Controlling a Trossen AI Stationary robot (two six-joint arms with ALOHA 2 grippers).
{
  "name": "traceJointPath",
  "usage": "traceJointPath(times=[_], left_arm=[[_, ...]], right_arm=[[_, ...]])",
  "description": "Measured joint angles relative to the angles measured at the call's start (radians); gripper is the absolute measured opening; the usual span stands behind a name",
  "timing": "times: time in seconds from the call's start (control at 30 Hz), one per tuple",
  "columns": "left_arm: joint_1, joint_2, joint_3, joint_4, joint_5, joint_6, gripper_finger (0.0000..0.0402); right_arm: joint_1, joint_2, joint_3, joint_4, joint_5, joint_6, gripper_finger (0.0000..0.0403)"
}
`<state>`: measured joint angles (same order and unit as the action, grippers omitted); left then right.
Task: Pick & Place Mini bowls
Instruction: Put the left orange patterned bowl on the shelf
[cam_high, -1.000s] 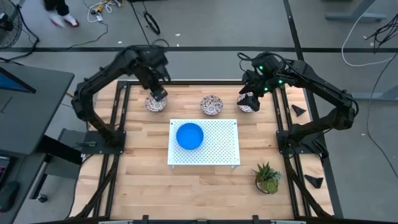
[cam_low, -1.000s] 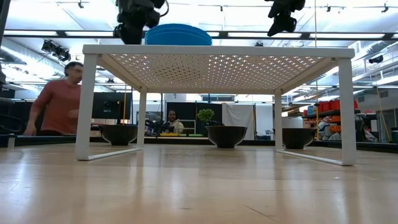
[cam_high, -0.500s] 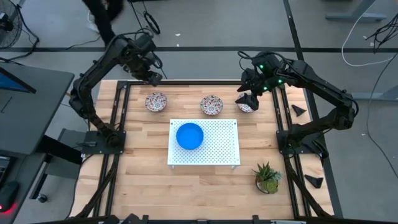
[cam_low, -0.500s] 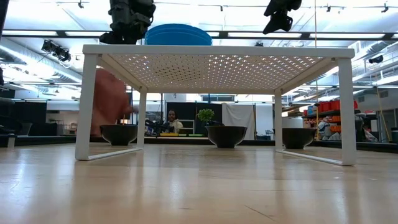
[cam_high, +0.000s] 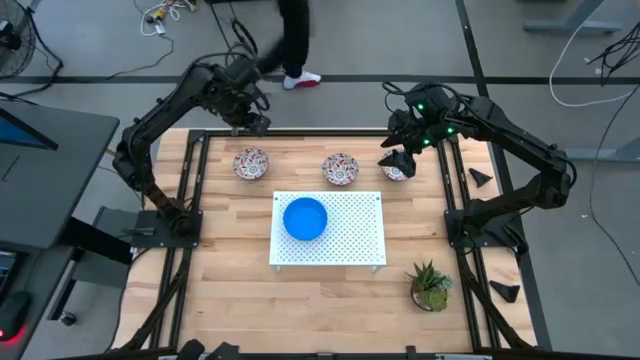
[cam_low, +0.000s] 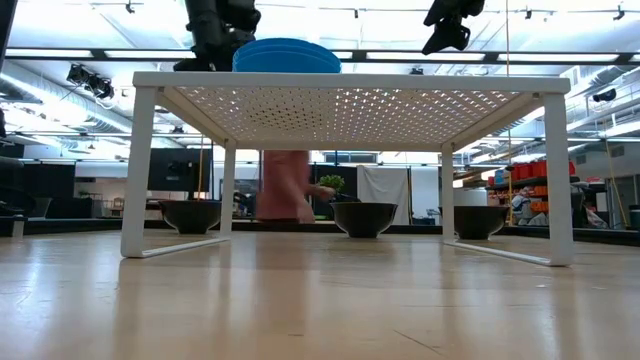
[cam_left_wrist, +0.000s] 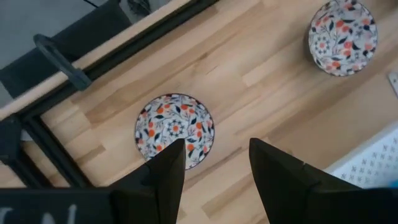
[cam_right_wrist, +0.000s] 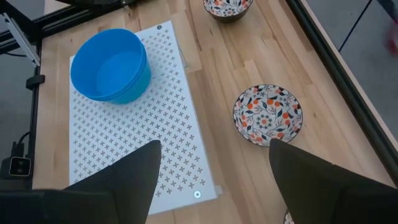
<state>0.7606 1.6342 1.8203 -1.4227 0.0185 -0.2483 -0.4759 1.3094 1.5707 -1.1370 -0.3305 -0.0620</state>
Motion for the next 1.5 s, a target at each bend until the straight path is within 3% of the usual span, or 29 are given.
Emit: traceJointPath(times=[0.53, 1.2, 1.5], left_arm=[[-0.075, 0.002, -0.473, 0.331, 0.034, -0.109, 0.0183], [-0.121, 0.002, -0.818, 0.700, 0.024, -0.179, 0.0183], [-0.120, 0.002, -0.885, 0.733, -0.003, -0.164, 0.0176]], right_arm=[[0.000, 0.000, 0.000, 0.000, 0.000, 0.000, 0.0302], [0.000, 0.000, 0.000, 0.000, 0.000, 0.000, 0.0302], [0.000, 0.000, 0.000, 0.007, 0.000, 0.000, 0.0302]])
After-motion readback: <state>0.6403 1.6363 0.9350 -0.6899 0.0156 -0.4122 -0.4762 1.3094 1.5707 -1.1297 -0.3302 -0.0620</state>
